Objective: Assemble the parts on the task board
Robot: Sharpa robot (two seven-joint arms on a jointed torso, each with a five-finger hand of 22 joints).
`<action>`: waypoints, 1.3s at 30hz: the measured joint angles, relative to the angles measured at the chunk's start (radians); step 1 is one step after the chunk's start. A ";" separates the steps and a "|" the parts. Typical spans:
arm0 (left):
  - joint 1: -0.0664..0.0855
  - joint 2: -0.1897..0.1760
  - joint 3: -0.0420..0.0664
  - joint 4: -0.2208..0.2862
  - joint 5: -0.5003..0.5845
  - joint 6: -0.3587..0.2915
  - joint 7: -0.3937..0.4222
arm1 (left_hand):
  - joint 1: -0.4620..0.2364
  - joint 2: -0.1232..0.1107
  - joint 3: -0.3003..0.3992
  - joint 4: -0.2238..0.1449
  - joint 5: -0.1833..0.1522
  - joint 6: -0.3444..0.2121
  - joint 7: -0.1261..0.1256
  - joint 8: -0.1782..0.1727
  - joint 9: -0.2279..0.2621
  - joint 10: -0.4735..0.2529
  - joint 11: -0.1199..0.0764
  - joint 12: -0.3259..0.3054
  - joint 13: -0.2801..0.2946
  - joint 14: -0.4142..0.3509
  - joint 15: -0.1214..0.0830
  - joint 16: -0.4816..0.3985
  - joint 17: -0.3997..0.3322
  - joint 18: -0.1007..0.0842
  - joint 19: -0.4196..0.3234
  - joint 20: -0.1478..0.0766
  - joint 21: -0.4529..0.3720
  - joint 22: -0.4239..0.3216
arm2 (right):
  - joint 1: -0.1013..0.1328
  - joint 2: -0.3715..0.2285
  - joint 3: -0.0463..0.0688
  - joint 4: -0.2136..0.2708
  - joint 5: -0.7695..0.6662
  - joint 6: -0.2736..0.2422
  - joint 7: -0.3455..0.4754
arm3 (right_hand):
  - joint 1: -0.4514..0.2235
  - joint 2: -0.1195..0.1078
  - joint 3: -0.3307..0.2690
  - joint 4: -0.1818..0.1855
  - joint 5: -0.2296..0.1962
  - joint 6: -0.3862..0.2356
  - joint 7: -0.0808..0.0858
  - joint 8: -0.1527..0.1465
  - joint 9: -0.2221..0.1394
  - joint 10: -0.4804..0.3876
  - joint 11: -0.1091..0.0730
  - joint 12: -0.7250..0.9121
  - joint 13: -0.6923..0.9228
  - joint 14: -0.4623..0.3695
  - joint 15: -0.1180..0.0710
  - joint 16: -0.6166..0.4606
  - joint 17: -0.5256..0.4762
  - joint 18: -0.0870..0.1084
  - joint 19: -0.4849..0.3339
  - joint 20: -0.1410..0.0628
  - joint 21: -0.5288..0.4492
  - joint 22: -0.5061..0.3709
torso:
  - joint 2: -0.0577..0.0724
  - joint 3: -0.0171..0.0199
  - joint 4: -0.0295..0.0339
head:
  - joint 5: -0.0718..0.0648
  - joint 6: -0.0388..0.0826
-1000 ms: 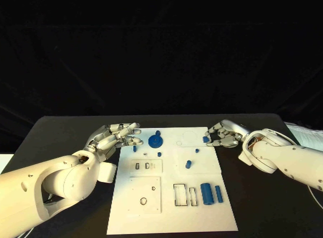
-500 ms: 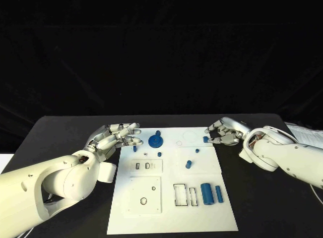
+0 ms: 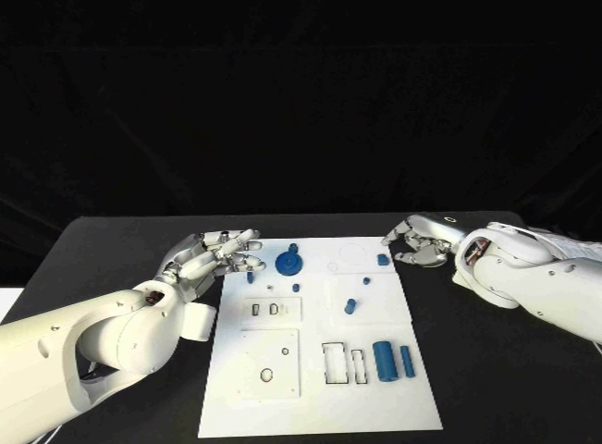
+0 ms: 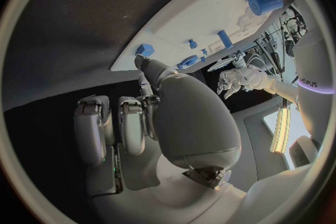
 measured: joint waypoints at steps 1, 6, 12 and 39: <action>0.000 0.000 0.000 0.000 0.000 0.000 0.000 | 0.000 0.000 0.000 0.000 0.000 0.000 0.000 0.000 0.000 0.000 0.000 0.000 0.000 0.000 0.000 0.000 0.000 0.000 0.000 0.000 0.000 0.000 | 0.001 0.002 0.000 0.001 -0.024 0.004 -0.004 | 0.000 0.000 0.003 -0.002 -0.004 0.000 0.000 0.000 0.000 0.003 -0.003 0.000 0.000 0.002 -0.002 0.000 0.000 0.000 -0.001 -0.002 0.000 0.000 | 0.000 0.0000 -0.0003 | 0.000 0.000; 0.000 0.001 0.000 0.000 0.000 0.000 0.000 | 0.000 0.000 0.000 0.000 0.000 0.000 0.000 0.000 0.000 0.000 0.000 0.000 0.000 0.000 0.000 0.000 0.000 0.000 0.000 0.000 0.000 0.000 | 0.003 0.012 0.000 0.006 -0.105 0.015 -0.016 | -0.010 -0.010 0.012 -0.001 -0.013 0.002 -0.002 0.000 0.000 0.000 -0.006 0.000 0.000 0.000 -0.003 0.000 0.000 0.000 -0.001 -0.002 0.000 0.000 | 0.000 0.0002 -0.0004 | 0.000 0.000; 0.000 0.001 0.000 0.000 0.000 0.000 0.000 | 0.000 0.000 0.000 0.000 0.000 0.000 0.000 0.000 0.000 0.000 0.000 0.000 0.000 0.000 0.000 0.000 0.000 0.000 0.000 0.000 0.000 0.000 | 0.005 0.028 -0.001 0.003 -0.161 0.016 -0.024 | -0.018 -0.018 0.029 0.002 -0.048 0.000 -0.008 0.000 0.000 0.000 -0.007 -0.003 0.000 -0.002 -0.005 0.000 0.000 0.000 0.000 -0.008 0.000 0.000 | 0.000 0.0001 -0.0003 | 0.002 0.000; 0.000 0.003 0.000 0.000 0.000 -0.001 -0.001 | 0.005 0.005 0.003 -0.003 0.000 0.000 0.000 0.000 0.000 0.000 0.000 0.000 0.000 0.000 0.000 -0.004 0.001 0.000 0.000 0.000 0.000 0.000 | 0.006 0.062 -0.012 -0.026 -0.262 0.051 -0.047 | -0.022 -0.022 0.051 -0.004 -0.084 0.001 -0.019 0.000 0.001 0.000 -0.014 -0.009 0.000 0.002 -0.016 0.000 0.000 0.000 -0.001 -0.016 -0.003 0.000 | 0.000 0.0001 -0.0007 | 0.001 -0.002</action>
